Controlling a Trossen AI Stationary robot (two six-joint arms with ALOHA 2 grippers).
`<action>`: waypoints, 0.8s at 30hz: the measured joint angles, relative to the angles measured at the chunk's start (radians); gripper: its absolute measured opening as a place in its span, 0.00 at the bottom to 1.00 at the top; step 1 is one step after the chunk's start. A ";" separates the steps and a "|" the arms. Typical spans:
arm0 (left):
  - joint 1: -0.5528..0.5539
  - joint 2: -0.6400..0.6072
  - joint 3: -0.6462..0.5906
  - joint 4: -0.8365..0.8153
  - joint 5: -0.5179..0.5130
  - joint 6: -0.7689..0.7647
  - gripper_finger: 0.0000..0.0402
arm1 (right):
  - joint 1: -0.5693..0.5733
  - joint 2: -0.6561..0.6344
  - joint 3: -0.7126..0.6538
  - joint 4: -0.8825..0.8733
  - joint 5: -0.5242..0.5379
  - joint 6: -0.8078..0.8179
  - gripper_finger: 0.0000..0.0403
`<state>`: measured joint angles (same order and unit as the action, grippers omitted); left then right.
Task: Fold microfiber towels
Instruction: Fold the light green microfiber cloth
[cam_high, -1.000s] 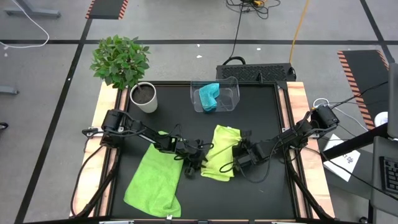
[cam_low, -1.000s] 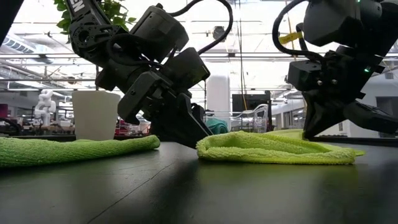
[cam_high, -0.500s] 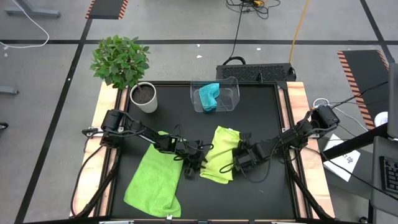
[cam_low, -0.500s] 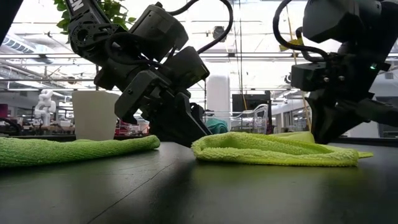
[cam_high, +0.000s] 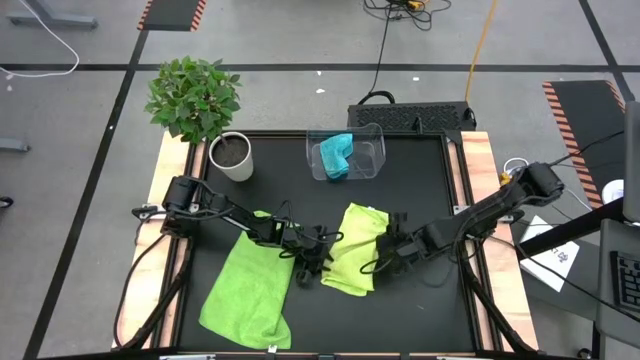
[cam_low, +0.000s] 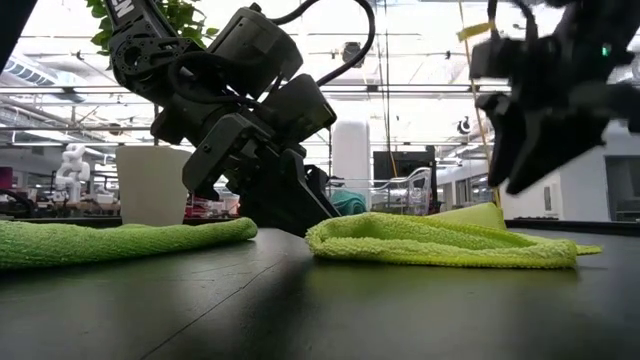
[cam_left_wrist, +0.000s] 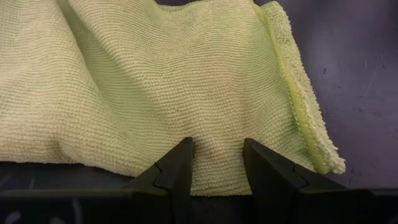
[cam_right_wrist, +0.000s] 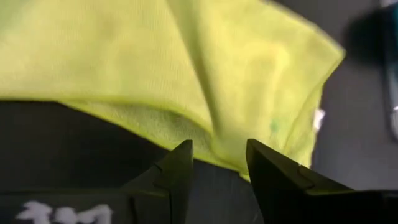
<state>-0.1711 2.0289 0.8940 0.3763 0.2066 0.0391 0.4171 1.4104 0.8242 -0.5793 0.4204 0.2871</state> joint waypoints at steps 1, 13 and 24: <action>0.000 0.000 0.000 0.000 0.000 0.000 0.36 | 0.000 -0.022 0.000 0.000 0.004 0.000 0.36; -0.006 0.000 0.000 -0.002 -0.005 0.002 0.36 | -0.012 -0.069 -0.032 -0.023 0.054 0.030 0.35; -0.006 0.000 0.000 -0.003 -0.005 0.015 0.36 | -0.010 -0.066 -0.188 0.126 0.025 0.173 0.35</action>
<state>-0.1772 2.0289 0.8940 0.3737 0.2012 0.0546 0.4072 1.3445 0.6362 -0.4531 0.4451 0.4599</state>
